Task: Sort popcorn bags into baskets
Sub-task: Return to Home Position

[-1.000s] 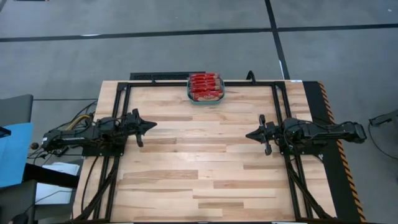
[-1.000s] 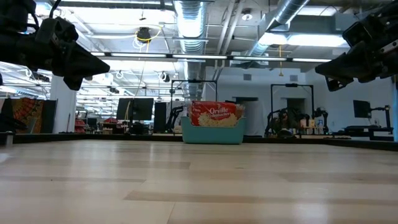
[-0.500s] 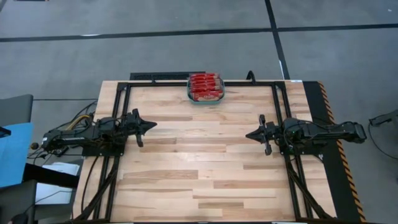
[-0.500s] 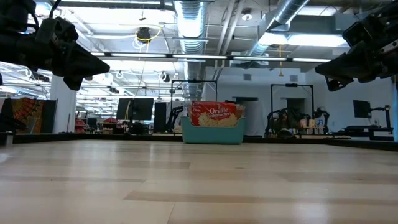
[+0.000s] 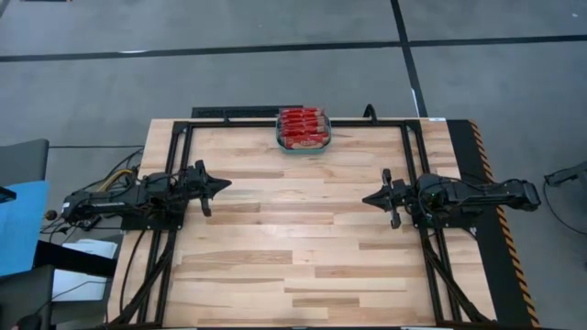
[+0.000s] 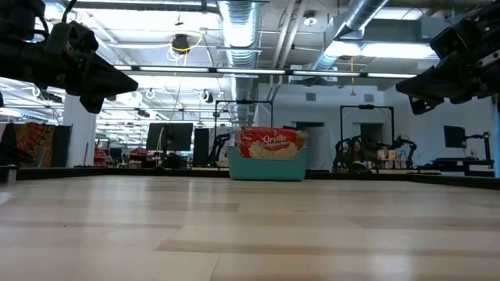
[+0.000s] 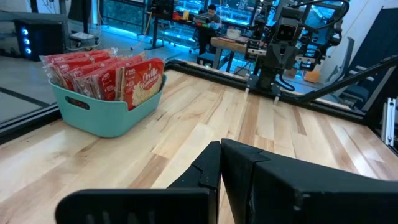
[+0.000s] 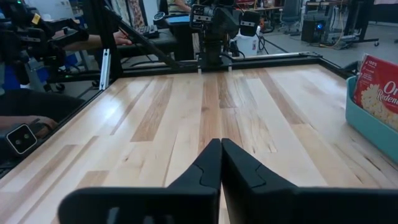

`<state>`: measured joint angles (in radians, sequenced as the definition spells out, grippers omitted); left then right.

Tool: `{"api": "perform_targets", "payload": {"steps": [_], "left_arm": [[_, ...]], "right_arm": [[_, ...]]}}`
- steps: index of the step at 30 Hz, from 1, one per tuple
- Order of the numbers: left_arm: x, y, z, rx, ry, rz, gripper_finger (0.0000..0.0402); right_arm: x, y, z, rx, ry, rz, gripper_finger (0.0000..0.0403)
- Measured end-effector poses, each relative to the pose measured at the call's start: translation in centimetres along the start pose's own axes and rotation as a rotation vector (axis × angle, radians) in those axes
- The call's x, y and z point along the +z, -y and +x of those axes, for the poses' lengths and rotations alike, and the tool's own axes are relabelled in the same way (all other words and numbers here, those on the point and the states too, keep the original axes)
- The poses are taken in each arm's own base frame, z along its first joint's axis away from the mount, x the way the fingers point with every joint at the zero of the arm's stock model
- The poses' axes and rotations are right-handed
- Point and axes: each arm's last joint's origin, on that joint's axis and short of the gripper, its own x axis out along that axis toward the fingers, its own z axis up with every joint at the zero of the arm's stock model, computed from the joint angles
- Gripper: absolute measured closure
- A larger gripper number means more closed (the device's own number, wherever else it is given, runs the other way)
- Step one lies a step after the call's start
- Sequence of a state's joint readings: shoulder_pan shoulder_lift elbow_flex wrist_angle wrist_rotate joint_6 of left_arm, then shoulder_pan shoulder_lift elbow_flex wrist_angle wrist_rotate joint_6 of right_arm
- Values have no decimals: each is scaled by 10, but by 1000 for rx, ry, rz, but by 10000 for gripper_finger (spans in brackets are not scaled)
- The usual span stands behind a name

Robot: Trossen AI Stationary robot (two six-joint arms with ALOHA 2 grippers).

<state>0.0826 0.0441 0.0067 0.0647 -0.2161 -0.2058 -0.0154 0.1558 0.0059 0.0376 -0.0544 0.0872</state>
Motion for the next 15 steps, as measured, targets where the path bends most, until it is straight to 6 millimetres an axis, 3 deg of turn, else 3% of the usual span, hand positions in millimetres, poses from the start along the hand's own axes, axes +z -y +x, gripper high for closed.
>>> {"api": "perform_targets", "payload": {"steps": [15], "left_arm": [[0, 0, 0, 0, 0, 0, 401]], "right_arm": [[0, 0, 0, 0, 0, 0, 368]]}}
